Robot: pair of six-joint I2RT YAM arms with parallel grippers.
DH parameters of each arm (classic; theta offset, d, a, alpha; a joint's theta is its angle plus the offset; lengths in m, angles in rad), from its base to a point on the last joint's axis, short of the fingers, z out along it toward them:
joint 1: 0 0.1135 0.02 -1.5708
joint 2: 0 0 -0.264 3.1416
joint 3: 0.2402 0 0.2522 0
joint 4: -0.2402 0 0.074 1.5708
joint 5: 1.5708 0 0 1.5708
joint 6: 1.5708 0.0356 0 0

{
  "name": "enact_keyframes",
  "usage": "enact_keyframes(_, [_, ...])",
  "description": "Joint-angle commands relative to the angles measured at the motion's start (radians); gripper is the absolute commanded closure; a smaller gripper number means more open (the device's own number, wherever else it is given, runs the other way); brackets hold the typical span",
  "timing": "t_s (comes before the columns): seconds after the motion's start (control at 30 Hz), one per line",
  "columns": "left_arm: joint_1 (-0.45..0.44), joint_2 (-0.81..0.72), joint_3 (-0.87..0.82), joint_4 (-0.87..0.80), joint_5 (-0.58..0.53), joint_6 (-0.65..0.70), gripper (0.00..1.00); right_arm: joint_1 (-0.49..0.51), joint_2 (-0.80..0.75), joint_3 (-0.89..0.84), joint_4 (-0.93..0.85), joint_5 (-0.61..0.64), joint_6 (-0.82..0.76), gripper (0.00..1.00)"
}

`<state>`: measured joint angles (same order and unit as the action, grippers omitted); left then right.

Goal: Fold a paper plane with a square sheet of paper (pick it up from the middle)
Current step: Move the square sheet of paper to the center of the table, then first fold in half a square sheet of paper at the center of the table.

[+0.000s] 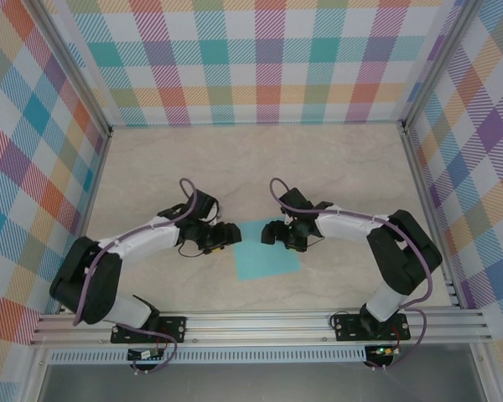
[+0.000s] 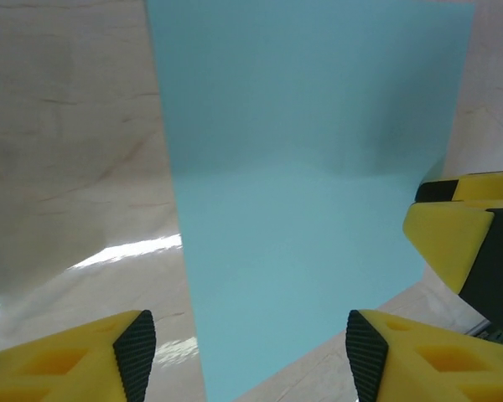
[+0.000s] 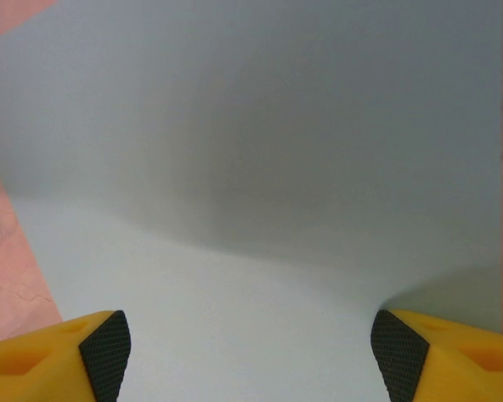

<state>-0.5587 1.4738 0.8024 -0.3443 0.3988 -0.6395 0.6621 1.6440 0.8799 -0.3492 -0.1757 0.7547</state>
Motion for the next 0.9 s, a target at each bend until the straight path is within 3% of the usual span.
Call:
enact_keyframes(0.0, [-0.067,0.093,0.091,0.058,-0.025,-0.045,0.41,-0.028,-0.043,-0.084,-0.044,0.045,0.088,0.21])
enact_keyframes(0.2, [-0.138,0.263,0.231,0.018,-0.088,-0.047,0.5,-0.076,-0.191,-0.193,0.0,0.018,0.131,0.22])
enact_keyframes(0.4, [-0.167,0.352,0.288,0.034,-0.074,-0.048,0.56,-0.164,-0.282,-0.229,0.047,-0.113,0.052,0.2])
enact_keyframes(0.63, [-0.179,0.396,0.31,0.007,-0.098,-0.043,0.62,-0.281,-0.205,-0.168,0.06,-0.187,-0.044,0.22])
enact_keyframes(0.87, [-0.179,0.414,0.318,-0.013,-0.112,-0.036,0.63,-0.348,-0.088,-0.054,0.046,-0.173,-0.135,0.23])
